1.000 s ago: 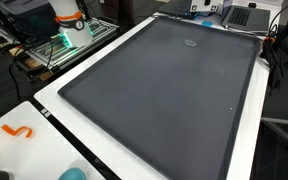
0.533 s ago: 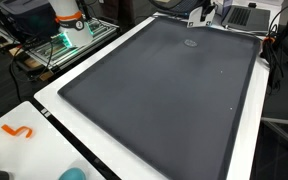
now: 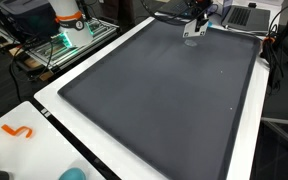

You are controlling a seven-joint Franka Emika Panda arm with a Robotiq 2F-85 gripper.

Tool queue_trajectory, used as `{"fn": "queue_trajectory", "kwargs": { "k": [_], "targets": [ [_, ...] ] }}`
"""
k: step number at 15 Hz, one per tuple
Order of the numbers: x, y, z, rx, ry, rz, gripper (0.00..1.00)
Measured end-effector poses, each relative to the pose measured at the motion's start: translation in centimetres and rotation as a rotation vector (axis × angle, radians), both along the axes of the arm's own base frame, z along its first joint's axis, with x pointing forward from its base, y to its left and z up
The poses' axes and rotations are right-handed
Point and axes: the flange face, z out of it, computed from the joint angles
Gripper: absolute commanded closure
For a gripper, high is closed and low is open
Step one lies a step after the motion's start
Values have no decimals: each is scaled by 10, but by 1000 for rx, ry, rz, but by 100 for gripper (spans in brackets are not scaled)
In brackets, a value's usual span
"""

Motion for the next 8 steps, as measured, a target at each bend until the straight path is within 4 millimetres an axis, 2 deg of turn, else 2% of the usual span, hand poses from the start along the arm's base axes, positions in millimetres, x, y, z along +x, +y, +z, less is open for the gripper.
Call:
{"fn": "queue_trajectory", "kwargs": {
  "k": [8],
  "targets": [
    [1,-3,-19,-22,-3,20,99]
  ]
}}
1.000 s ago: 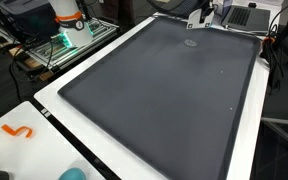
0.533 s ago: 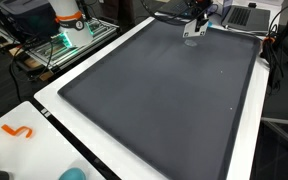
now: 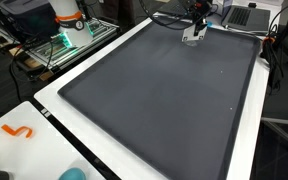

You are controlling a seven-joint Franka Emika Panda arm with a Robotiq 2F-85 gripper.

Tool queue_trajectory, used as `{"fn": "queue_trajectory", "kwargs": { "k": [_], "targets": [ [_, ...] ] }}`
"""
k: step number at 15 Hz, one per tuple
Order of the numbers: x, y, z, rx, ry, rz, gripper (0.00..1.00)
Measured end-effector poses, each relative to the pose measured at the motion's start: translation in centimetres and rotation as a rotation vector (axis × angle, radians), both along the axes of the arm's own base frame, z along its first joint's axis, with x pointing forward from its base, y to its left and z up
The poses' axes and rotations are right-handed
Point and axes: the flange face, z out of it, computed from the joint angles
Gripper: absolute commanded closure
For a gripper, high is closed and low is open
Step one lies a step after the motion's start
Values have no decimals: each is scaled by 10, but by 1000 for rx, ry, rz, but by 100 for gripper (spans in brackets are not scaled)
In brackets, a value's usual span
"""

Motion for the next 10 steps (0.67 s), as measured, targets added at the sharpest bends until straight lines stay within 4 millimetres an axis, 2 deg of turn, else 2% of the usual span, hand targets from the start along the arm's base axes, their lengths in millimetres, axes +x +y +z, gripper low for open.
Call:
{"fn": "queue_trajectory", "kwargs": {
  "k": [10],
  "targets": [
    [2,-3,-11,0,-2,-1,99]
  ]
}}
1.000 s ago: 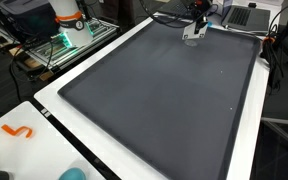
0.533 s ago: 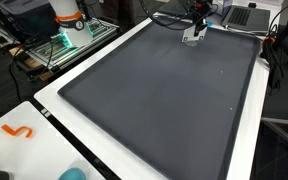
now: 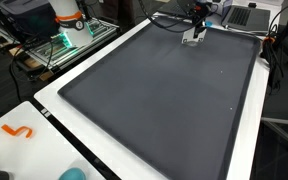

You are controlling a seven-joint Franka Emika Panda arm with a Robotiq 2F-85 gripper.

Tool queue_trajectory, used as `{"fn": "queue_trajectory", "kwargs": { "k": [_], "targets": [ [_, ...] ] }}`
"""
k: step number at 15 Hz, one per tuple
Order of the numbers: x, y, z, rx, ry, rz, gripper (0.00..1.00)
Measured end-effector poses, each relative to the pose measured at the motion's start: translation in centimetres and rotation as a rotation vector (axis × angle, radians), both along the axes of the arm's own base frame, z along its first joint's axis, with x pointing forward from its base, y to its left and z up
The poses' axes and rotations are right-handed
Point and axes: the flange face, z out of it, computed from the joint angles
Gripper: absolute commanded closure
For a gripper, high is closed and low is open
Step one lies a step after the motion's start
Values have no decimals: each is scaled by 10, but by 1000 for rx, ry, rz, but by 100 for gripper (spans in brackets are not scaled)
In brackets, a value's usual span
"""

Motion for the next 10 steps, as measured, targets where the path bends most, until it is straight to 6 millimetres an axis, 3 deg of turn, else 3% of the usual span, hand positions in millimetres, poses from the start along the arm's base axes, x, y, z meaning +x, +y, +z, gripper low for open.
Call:
{"fn": "queue_trajectory", "kwargs": {
  "k": [10],
  "targets": [
    [0,-6,-2,9,9,-20,99]
  ]
}}
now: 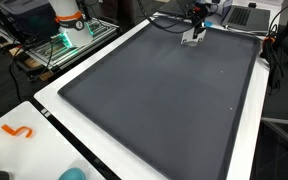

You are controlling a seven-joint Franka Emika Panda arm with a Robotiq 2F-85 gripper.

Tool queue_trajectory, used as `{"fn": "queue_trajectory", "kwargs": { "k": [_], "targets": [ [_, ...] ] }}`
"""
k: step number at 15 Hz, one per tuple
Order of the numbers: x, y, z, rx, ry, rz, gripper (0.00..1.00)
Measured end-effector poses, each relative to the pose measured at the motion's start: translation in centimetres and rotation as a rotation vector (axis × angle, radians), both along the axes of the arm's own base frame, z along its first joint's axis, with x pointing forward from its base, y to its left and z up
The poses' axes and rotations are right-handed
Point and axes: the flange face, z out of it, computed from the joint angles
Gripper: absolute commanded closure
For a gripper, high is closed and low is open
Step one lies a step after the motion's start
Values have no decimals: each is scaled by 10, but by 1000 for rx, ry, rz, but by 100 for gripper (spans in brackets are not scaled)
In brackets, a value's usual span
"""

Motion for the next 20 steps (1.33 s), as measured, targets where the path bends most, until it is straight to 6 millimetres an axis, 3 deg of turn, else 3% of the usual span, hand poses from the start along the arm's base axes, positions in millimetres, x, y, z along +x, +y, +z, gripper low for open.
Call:
{"fn": "queue_trajectory", "kwargs": {
  "k": [13,20],
  "targets": [
    [-13,-33,-2,49,33,-103,99],
    [-20,-41,-3,38,43,-109,99]
  ]
}}
